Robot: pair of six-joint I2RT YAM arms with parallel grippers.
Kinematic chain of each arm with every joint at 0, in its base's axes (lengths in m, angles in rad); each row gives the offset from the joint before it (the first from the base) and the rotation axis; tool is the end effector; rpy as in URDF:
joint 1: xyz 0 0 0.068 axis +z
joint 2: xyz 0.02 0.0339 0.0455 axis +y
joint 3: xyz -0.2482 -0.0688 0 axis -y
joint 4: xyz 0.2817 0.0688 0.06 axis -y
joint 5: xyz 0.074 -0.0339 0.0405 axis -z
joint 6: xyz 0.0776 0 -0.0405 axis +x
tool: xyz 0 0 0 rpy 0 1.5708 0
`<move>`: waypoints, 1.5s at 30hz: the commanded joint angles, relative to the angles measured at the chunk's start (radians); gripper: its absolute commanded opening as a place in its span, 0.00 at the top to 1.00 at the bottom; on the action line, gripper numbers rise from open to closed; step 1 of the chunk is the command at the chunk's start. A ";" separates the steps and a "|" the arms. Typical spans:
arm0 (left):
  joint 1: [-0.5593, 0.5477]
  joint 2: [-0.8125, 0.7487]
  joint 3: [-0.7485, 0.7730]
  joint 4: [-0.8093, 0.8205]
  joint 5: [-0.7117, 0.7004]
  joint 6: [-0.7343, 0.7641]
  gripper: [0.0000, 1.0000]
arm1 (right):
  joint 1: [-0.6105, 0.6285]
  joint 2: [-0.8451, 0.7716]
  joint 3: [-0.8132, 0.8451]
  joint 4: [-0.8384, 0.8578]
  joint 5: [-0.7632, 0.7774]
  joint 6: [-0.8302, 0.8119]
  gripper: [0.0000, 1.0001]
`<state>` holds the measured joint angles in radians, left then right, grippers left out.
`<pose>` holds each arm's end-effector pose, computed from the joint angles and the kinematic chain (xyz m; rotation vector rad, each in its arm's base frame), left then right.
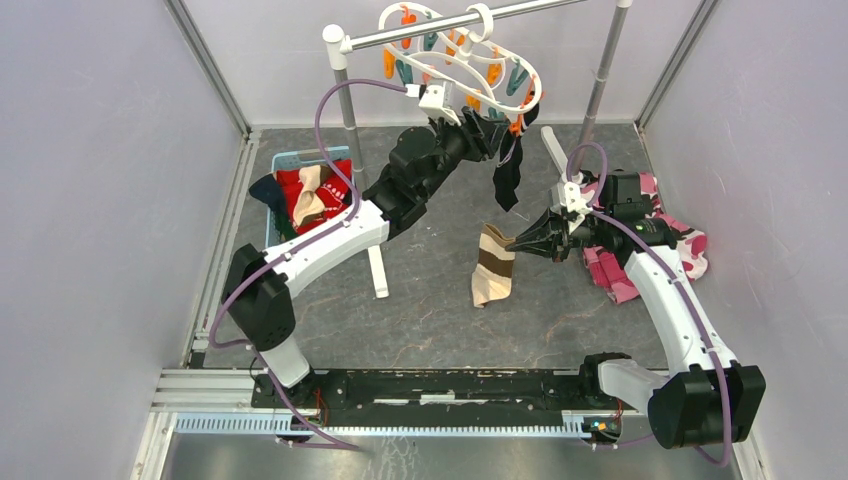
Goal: Clip the socks to the hanger
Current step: Open the clamp at the hanger.
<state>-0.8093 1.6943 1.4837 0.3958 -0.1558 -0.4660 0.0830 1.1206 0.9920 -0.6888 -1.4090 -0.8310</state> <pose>0.3445 -0.3440 0.3873 0.1132 1.4509 -0.9483 0.2510 0.0977 0.2973 -1.2838 1.2942 1.1174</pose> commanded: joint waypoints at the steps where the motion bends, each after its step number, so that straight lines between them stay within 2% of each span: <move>1: -0.005 0.008 0.054 0.073 -0.031 0.040 0.44 | -0.002 -0.001 -0.001 0.008 -0.002 0.001 1.00; 8: -0.005 0.027 0.074 0.092 -0.044 0.046 0.44 | -0.002 0.002 -0.001 0.006 -0.002 -0.002 1.00; 16: -0.006 0.046 0.093 0.092 -0.054 0.049 0.52 | -0.003 0.006 0.000 0.001 -0.002 -0.007 1.00; 21: -0.007 0.040 0.093 0.091 -0.063 0.058 0.64 | -0.002 0.008 0.002 -0.005 -0.001 -0.013 1.00; 23: -0.007 0.036 0.092 0.089 -0.064 0.058 0.71 | -0.003 0.009 0.002 -0.005 0.001 -0.014 1.00; 25: -0.009 0.032 0.091 0.087 -0.067 0.057 0.74 | -0.002 0.010 0.002 -0.007 0.004 -0.016 1.00; 28: -0.012 0.027 0.090 0.079 -0.075 0.058 0.85 | -0.003 0.010 0.002 -0.007 0.008 -0.016 1.00; 33: -0.021 0.012 0.091 0.053 -0.102 0.064 0.94 | -0.002 0.008 0.020 -0.008 0.059 -0.009 1.00; 36: -0.026 0.002 0.099 0.029 -0.116 0.075 0.97 | -0.002 0.011 0.046 0.026 0.111 0.054 1.00; 41: -0.030 -0.023 0.105 -0.022 -0.137 0.079 0.98 | -0.001 -0.006 0.077 0.211 0.225 0.269 1.00; 45: -0.030 -0.052 0.099 -0.049 -0.156 0.084 0.98 | 0.012 0.001 0.139 0.289 0.292 0.392 1.00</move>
<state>-0.8337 1.7199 1.5455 0.3714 -0.2626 -0.4286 0.0834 1.1294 1.0348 -0.5549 -1.2125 -0.6209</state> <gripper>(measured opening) 0.361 0.011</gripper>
